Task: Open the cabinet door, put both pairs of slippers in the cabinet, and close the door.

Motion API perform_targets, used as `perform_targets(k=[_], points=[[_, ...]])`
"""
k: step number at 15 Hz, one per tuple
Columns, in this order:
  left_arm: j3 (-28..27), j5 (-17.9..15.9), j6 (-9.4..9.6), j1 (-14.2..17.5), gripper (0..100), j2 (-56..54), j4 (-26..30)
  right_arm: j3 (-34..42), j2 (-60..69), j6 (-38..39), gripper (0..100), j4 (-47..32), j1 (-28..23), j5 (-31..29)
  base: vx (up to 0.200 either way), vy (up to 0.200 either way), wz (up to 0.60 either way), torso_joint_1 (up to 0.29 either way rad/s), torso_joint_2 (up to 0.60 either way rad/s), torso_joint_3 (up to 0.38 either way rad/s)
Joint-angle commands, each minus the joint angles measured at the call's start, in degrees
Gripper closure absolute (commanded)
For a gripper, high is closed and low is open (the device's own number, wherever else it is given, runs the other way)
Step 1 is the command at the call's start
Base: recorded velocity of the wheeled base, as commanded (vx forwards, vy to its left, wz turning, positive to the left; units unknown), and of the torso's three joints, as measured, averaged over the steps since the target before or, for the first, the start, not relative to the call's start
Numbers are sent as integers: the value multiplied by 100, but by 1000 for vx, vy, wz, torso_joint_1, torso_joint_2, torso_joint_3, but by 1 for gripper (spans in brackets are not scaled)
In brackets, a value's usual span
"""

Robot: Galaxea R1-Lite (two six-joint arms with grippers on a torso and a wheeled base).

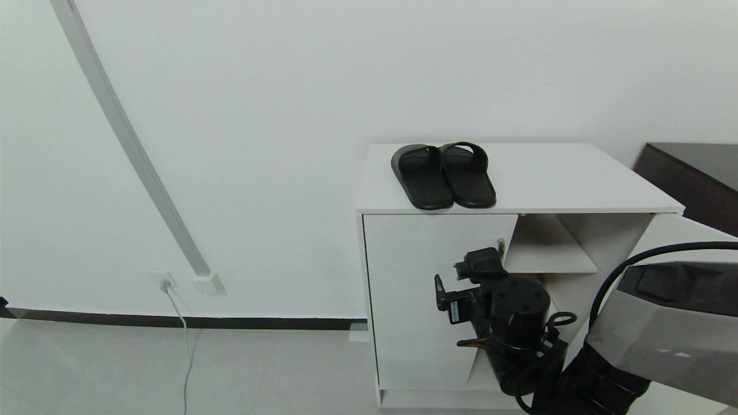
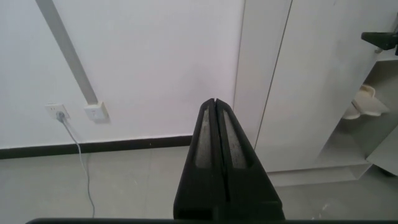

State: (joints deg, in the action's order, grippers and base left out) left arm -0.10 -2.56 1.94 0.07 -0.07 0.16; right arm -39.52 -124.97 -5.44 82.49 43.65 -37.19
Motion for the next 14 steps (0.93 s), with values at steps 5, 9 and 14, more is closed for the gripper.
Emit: perform_targets(k=[5,9,14], points=[[1,1,0,1,100,7,2,6,-10,-1,0,-5,3,2,0,0,0,232,-552,-327],[1,1,0,1,100,7,2,32,-10,-1,0,-5,3,2,0,0,0,265,-599,-338],[1,1,0,1,100,7,2,111,-125,-1,0,4,-59,19,0,0,0,200,-437,-243]])
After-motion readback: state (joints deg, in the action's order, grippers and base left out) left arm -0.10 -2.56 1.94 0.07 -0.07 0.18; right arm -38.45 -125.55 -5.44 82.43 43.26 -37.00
